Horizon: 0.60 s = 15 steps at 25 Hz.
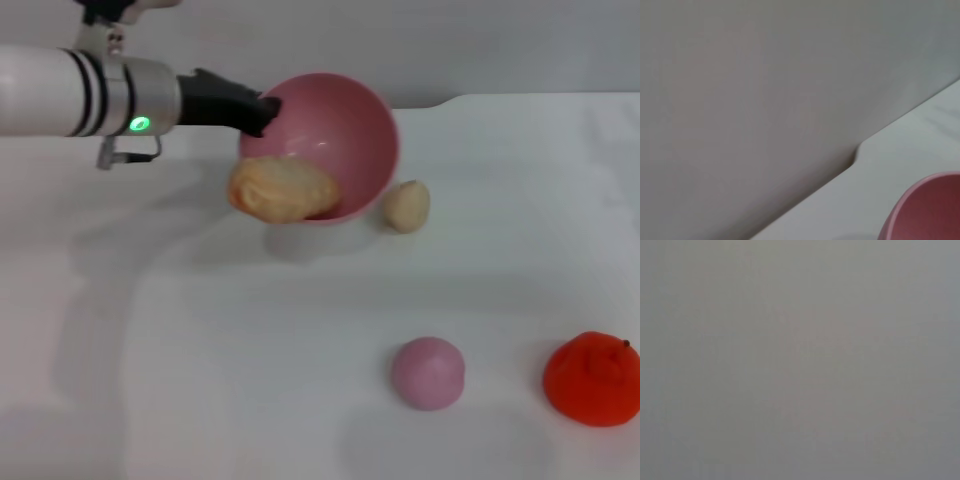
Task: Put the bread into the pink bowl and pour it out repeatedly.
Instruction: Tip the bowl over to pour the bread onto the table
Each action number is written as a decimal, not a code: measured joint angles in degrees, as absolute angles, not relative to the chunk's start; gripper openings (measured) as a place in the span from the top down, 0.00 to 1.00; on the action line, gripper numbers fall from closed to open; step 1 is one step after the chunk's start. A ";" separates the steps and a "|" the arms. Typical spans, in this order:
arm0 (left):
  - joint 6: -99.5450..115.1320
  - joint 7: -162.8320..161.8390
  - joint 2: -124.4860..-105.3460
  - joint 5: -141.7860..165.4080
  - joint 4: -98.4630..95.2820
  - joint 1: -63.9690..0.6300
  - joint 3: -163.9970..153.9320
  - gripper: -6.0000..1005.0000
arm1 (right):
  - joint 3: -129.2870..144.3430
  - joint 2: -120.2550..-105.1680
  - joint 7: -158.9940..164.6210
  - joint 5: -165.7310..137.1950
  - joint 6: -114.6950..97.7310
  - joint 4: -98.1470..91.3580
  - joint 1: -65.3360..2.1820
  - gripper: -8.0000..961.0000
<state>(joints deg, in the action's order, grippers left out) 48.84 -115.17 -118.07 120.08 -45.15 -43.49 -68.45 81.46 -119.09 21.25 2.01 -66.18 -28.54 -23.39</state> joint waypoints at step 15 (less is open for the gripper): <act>42.74 -88.24 -118.52 82.66 -44.65 -40.77 -85.35 0.94 | 79.04 -119.09 20.47 2.11 -66.36 -25.70 -23.14 0.38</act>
<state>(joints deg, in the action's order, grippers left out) 42.74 -88.24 -118.52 82.66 -44.65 -40.77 -85.35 79.04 -119.09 20.47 2.11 -66.36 -25.70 -23.14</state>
